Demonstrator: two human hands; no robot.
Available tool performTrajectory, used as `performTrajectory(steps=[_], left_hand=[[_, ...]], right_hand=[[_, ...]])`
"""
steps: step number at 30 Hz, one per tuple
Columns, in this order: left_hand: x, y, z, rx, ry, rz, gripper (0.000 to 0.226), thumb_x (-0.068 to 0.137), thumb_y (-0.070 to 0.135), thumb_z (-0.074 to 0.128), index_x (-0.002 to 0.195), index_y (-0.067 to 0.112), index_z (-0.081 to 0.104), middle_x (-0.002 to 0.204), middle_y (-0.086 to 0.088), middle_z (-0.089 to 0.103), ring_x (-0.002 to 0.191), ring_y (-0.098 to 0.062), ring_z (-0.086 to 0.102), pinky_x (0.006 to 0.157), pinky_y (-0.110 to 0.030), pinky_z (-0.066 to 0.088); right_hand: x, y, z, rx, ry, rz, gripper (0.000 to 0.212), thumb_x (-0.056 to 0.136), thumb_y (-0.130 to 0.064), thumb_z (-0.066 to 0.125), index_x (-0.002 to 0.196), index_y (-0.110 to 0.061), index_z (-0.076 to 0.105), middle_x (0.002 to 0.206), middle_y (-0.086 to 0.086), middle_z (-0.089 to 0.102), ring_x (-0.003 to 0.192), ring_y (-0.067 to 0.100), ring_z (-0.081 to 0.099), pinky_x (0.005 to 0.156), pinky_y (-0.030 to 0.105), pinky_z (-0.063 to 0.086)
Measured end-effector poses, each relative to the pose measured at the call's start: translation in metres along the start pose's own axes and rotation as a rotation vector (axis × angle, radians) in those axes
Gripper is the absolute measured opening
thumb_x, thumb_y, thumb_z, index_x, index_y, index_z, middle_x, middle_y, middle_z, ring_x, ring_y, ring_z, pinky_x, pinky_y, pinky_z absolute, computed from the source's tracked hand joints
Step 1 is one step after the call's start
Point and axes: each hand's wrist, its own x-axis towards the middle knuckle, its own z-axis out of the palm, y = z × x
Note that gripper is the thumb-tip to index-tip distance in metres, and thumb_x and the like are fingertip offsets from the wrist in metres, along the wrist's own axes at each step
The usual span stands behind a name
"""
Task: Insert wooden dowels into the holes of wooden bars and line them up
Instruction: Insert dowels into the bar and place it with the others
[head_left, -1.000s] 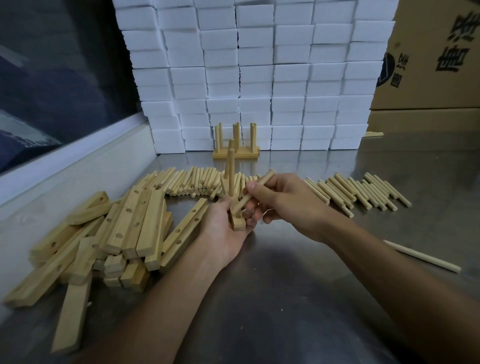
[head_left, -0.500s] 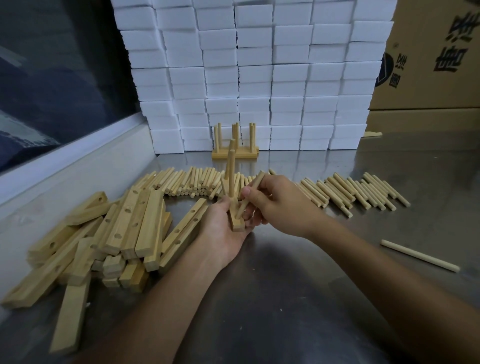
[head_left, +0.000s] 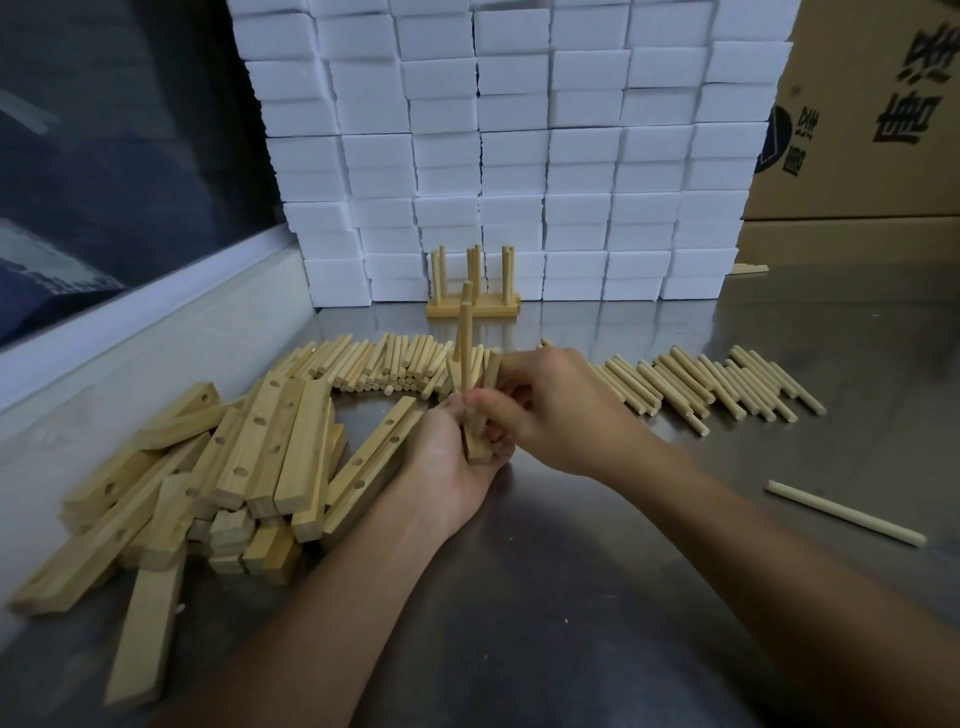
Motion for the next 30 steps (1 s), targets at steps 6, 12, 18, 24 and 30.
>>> performTrajectory(steps=[6, 12, 18, 24, 30], left_hand=[[0.001, 0.000, -0.002, 0.025, -0.003, -0.002, 0.043, 0.105, 0.018, 0.029, 0.131, -0.002, 0.056, 0.109, -0.018, 0.056, 0.092, -0.026, 0.047, 0.072, -0.030, 0.038], [0.001, -0.001, -0.002, 0.047, -0.010, 0.003, 0.040, 0.103, 0.016, 0.033, 0.128, -0.004, 0.058, 0.111, -0.019, 0.055, 0.104, -0.028, 0.047, 0.090, -0.036, 0.037], [-0.001, 0.001, -0.001, 0.056, -0.012, -0.002, 0.035, 0.103, 0.016, 0.035, 0.115, 0.001, 0.064, 0.105, -0.017, 0.062, 0.103, -0.028, 0.054, 0.087, -0.034, 0.043], [-0.003, 0.002, -0.003, -0.018, -0.018, -0.030, 0.045, 0.108, 0.027, 0.030, 0.123, -0.003, 0.059, 0.111, -0.018, 0.070, 0.109, -0.027, 0.064, 0.100, -0.038, 0.047], [-0.005, 0.004, -0.002, 0.019, -0.083, 0.007, 0.032, 0.106, 0.020, 0.038, 0.113, 0.001, 0.062, 0.096, -0.013, 0.075, 0.086, -0.022, 0.072, 0.073, -0.035, 0.055]], right_hand=[[-0.001, 0.001, 0.009, 0.046, 0.134, 0.011, 0.027, 0.090, -0.028, 0.072, 0.071, -0.008, 0.074, 0.064, -0.002, 0.071, 0.061, 0.006, 0.066, 0.059, 0.022, 0.053], [-0.003, -0.003, 0.015, 0.040, 0.220, 0.020, 0.035, 0.090, -0.030, 0.072, 0.063, -0.008, 0.071, 0.056, 0.000, 0.067, 0.055, 0.009, 0.064, 0.056, 0.029, 0.052], [-0.004, -0.001, 0.019, 0.041, 0.248, 0.019, 0.036, 0.090, -0.031, 0.072, 0.063, -0.007, 0.070, 0.056, -0.001, 0.066, 0.055, 0.008, 0.064, 0.058, 0.028, 0.054], [-0.006, 0.005, 0.023, 0.031, 0.229, 0.059, 0.032, 0.095, -0.031, 0.065, 0.071, -0.009, 0.064, 0.060, -0.001, 0.064, 0.058, 0.010, 0.060, 0.058, 0.025, 0.048], [0.004, 0.011, 0.006, 0.035, 0.183, 0.165, 0.030, 0.102, -0.029, 0.051, 0.084, -0.008, 0.062, 0.067, 0.000, 0.064, 0.062, 0.013, 0.060, 0.059, 0.029, 0.048]])
